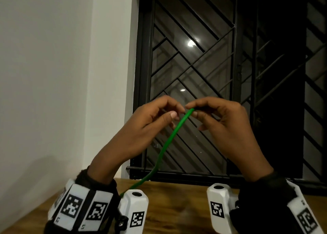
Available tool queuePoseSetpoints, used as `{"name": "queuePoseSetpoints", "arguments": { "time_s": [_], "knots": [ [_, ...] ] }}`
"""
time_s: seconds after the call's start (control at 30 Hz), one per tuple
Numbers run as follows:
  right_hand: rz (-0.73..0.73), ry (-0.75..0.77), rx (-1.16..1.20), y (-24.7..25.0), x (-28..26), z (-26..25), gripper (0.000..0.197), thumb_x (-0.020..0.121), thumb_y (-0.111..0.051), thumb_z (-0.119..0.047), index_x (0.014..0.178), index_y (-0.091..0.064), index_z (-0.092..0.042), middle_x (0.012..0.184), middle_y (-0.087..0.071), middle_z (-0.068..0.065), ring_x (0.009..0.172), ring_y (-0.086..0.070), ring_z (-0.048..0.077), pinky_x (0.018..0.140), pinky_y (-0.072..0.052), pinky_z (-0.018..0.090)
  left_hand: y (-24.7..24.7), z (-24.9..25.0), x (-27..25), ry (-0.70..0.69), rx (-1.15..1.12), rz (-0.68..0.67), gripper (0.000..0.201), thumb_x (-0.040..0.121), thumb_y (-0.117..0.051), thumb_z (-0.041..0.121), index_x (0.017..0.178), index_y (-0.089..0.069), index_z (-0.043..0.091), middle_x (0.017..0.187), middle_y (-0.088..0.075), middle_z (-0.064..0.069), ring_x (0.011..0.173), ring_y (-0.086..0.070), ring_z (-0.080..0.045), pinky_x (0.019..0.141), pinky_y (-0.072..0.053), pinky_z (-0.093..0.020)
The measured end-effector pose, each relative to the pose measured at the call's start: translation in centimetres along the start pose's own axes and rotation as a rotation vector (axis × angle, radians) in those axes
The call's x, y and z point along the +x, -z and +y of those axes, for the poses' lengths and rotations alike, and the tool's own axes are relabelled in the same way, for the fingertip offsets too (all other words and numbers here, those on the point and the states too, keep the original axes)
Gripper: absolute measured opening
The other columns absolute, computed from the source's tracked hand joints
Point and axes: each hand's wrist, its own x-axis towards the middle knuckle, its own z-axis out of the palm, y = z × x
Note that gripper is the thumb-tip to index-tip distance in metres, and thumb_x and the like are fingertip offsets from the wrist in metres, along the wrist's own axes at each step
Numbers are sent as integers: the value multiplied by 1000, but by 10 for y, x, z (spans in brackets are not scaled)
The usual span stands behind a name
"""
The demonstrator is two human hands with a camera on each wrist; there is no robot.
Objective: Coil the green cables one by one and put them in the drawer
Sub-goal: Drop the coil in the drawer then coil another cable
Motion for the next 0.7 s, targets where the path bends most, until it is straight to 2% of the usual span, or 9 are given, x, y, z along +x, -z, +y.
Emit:
{"name": "queuePoseSetpoints", "arguments": {
  "time_s": [0.07, 0.13, 0.2, 0.3, 0.4, 0.5, 0.57, 0.63, 0.7],
  "knots": [
    [-28, -30, 199, -3, 1, -4, 25, 92, -64, 0, 99, -72, -23, 99, -75, -3, 95, -72, 12, 64, -58, 24, 0, -1, 0, -54, 82, 33, 24, 96, -53, 34, 119, -57, 27, 115, -58, 9, 108, -60, -15, 80, -56, -30],
    [-43, -69, 335, -6, 0, -7, 20, 93, -63, 0, 101, -62, -18, 100, -77, 3, 95, -74, 16, 63, -58, 26, 1, 0, 1, -133, 150, 64, 30, 94, -51, 39, 123, -54, 33, 126, -50, 8, 117, -54, -15, 82, -53, -23],
    [-53, -90, 384, -8, 0, -8, 18, 94, -61, -1, 100, -53, -16, 97, -78, 2, 93, -75, 18, 63, -58, 29, 2, 4, 1, -200, 165, 72, 30, 96, -49, 35, 125, -57, 31, 128, -48, 2, 120, -51, -13, 84, -49, -18],
    [-106, -93, 397, -12, -2, -9, 14, 96, -58, 2, 95, -54, -11, 85, -76, -2, 88, -75, 13, 62, -58, 27, 2, 7, 3, -241, 162, 49, 24, 96, -51, 24, 113, -67, 22, 123, -52, -2, 123, -50, -12, 91, -44, -14],
    [-161, -114, 380, -18, -3, -12, 8, 96, -58, -5, 97, -61, -12, 90, -75, -3, 86, -74, 11, 62, -60, 31, 5, 8, 3, -256, 217, 103, 16, 91, -61, 22, 103, -71, 21, 115, -61, 1, 115, -58, -12, 93, -44, -17],
    [-164, -170, 387, -25, -4, -23, 20, 106, -42, -19, 107, -62, -17, 98, -75, 2, 86, -75, 19, 64, -61, 34, 11, 8, 1, -239, 274, 238, 10, 89, -68, 16, 97, -74, 17, 101, -70, 4, 100, -65, -6, 86, -47, -13],
    [-243, -271, 492, -27, -5, -32, 27, 106, -33, -32, 115, -56, -22, 98, -76, 7, 82, -75, 25, 69, -61, 33, 16, 5, -1, -202, 310, 347, 9, 89, -69, 13, 95, -73, 18, 91, -72, 11, 90, -67, 0, 79, -46, -9],
    [-417, -331, 511, -28, -8, -36, 31, 99, -39, -44, 120, -51, -26, 92, -77, 11, 79, -74, 27, 73, -60, 31, 20, 0, -2, -154, 303, 424, 8, 90, -70, 15, 96, -73, 18, 87, -72, 12, 84, -69, -2, 76, -51, -13],
    [-467, -288, 397, -32, -11, -31, 24, 96, -54, -34, 118, -53, -26, 83, -74, 7, 75, -72, 20, 68, -55, 25, 22, -4, -3, -114, 303, 466, 9, 90, -69, 19, 98, -73, 17, 85, -71, 10, 79, -69, -5, 73, -55, -20]
  ]
}}
